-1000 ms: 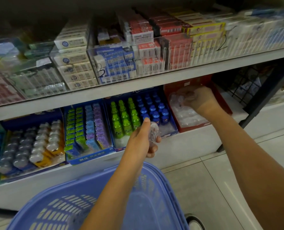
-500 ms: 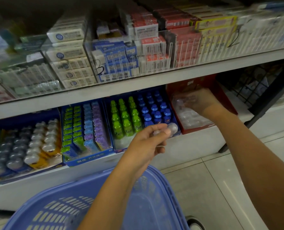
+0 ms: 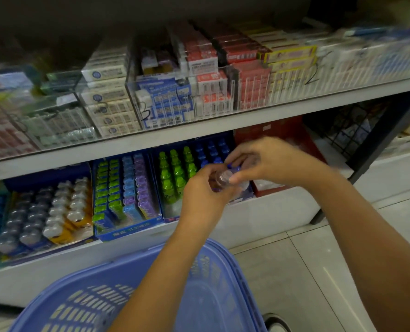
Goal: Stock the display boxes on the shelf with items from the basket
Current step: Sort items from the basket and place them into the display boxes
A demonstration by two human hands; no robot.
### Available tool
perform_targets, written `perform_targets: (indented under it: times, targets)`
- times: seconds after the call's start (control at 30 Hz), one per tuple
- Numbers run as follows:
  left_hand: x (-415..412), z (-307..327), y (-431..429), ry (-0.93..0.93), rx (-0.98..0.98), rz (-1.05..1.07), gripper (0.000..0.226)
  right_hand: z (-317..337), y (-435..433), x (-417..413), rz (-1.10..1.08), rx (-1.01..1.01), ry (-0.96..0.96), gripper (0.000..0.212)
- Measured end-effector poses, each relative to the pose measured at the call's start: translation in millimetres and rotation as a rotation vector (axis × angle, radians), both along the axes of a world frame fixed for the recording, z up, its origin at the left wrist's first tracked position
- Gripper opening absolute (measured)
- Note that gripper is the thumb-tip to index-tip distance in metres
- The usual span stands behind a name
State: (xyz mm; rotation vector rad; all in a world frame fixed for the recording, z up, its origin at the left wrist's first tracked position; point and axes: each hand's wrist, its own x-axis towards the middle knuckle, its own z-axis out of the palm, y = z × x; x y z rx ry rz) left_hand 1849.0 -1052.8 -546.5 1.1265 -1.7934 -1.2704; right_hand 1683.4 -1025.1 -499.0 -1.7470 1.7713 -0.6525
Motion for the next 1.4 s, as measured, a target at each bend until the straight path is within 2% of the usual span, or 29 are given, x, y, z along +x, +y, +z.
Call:
perform_targets:
  times: [0.13, 0.2, 0.27, 0.37, 0.47, 0.53, 0.67, 0.8, 0.97, 1.03, 1.1, 1.17, 1.2, 1.27, 1.33, 1.4]
  targets:
    - [-21, 4, -5, 0.009, -0.141, 0.061, 0.052, -2, 4, 0, -0.105, -0.112, -0.003, 0.036]
    - [-34, 3, -8, 0.038, -0.159, 0.060, 0.056, -4, 6, -10, -0.139, -0.158, 0.012, 0.032]
    - [-48, -1, -7, 0.035, -0.197, 0.008, 0.055, -10, 2, -27, -0.265, -0.253, 0.037, 0.023]
    - [-63, -17, 2, -0.221, -0.397, -0.185, 0.041, -31, -13, -57, -0.582, -0.372, 0.069, 0.014]
    - [-68, -42, 11, -0.550, -0.566, -0.413, 0.049, -60, -35, -74, -0.717, -0.211, 0.150, 0.027]
    - [-67, -55, 12, -0.656, -0.648, -0.454, 0.058, -79, -44, -76, -0.713, -0.181, 0.198, 0.035]
    - [-66, -64, 12, -0.657, -0.739, -0.443, 0.065, -95, -48, -80, -0.733, -0.180, 0.213, 0.040]
    - [-67, -67, 11, -0.672, -0.770, -0.443, 0.068, -96, -53, -76, -0.711, -0.149, 0.358, 0.040]
    - [-62, -60, 11, -0.654, -0.659, -0.503, 0.067, -86, -53, -73, -0.679, 0.002, 0.411, 0.034]
    - [-51, -57, 20, -0.517, -0.599, -0.480, 0.060, -76, -46, -65, -0.659, 0.057, 0.481, 0.043]
    - [-26, -60, 32, -0.326, -0.527, -0.381, 0.047, -61, -34, -47, -0.661, -0.009, 0.555, 0.055]
    - [13, -73, 43, -0.193, -0.438, -0.249, 0.028, -46, -22, -14, -0.567, -0.156, 0.521, 0.045]
    - [36, -85, 46, -0.177, -0.377, -0.189, 0.019, -40, -17, 8, -0.482, -0.136, 0.442, 0.033]
    - [85, -114, 48, -0.270, -0.218, -0.068, 0.011, -37, -6, 63, -0.251, 0.081, 0.266, 0.029]
    - [135, -147, 43, -0.492, -0.026, 0.041, 0.013, -60, 0, 119, 0.030, 0.273, 0.275, 0.029]
    - [184, -182, 39, -0.744, 0.116, 0.086, 0.021, -102, 3, 171, 0.232, 0.369, 0.319, 0.027]
